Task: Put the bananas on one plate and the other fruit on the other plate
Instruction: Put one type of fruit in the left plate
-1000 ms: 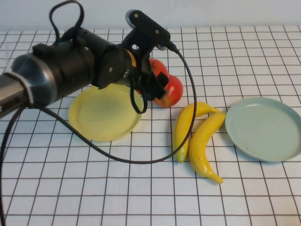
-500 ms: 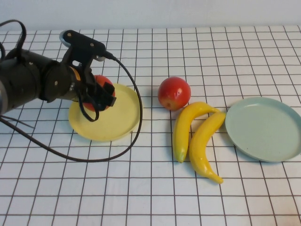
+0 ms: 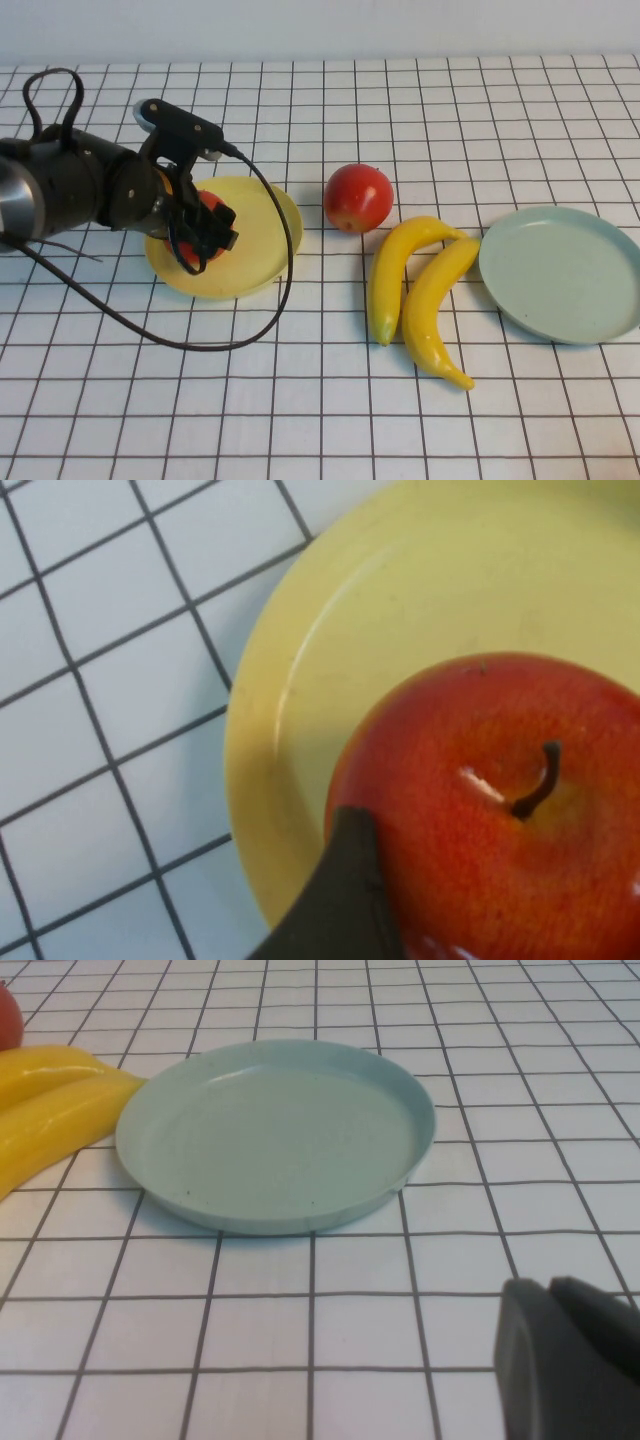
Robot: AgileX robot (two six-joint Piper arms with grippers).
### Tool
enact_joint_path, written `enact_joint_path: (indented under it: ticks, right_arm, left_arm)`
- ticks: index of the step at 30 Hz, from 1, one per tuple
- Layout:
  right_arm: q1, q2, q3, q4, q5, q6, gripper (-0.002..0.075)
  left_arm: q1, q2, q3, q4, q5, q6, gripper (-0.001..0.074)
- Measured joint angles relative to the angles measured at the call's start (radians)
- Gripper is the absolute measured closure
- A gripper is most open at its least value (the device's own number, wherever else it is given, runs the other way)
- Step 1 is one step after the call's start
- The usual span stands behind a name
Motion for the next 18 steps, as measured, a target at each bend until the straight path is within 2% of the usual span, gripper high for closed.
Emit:
enact_joint_path:
  ticks: [2, 6, 18]
  right_arm:
    - [0.000, 0.000, 0.000, 0.000, 0.000, 0.000, 0.0742]
    - [0.000, 0.000, 0.000, 0.000, 0.000, 0.000, 0.0742]
    - [0.000, 0.000, 0.000, 0.000, 0.000, 0.000, 0.0742]
  left_arm:
    - [0.001, 0.000, 0.000, 0.032, 0.000, 0.000, 0.0147]
    - [0.001, 0.000, 0.000, 0.101, -0.010, -0.001, 0.0069]
    - [0.001, -0.073, 0.000, 0.047, -0.030, -0.001, 0.0066]
